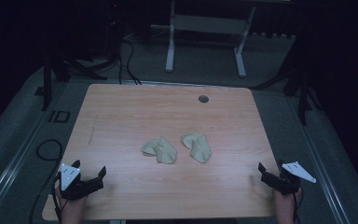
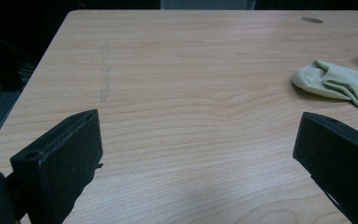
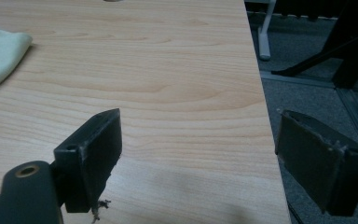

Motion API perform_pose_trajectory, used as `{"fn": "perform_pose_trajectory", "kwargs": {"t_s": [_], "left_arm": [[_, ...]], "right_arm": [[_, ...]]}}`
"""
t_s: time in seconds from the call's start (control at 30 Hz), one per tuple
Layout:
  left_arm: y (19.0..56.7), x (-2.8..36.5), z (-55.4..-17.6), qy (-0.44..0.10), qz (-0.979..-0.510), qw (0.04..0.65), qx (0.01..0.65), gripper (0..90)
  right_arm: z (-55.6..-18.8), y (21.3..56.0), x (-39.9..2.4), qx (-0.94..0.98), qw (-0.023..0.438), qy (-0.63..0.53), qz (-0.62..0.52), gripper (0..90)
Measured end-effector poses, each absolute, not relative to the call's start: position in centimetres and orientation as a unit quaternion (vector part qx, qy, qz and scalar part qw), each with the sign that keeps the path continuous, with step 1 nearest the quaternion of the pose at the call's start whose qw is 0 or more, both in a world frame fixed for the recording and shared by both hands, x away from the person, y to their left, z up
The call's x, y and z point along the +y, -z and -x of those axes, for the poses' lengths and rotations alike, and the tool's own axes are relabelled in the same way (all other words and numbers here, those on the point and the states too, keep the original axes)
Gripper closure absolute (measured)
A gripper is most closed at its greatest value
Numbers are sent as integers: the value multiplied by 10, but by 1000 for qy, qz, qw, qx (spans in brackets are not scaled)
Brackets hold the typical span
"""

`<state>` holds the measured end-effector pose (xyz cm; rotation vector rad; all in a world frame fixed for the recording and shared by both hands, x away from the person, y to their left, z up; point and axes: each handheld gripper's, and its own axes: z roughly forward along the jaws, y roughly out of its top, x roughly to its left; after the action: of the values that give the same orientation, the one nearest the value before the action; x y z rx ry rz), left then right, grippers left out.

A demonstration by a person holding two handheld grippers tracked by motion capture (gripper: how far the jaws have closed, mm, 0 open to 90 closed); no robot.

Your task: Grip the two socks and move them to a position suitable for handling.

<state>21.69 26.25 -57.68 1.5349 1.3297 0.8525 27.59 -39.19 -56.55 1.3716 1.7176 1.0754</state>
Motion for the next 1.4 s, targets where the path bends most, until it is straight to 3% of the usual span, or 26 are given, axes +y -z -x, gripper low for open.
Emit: {"fn": "perform_pose_trajectory", "kwargs": {"t_s": [0.23, 0.63, 0.93, 1.4], "left_arm": [[577, 259, -219, -349, -628, 446, 534, 12], [573, 256, -217, -352, -627, 453, 527, 13], [569, 247, -215, -378, -624, 438, 526, 14], [567, 231, -213, -357, -645, 441, 511, 13]], "right_arm": [[-277, 563, -396, 656, 326, -418, -537, 148], [-294, 556, -384, 709, 230, -406, -529, 150], [-303, 554, -361, 746, 210, -384, -502, 151], [-320, 543, -321, 773, 171, -391, -470, 148]]}}
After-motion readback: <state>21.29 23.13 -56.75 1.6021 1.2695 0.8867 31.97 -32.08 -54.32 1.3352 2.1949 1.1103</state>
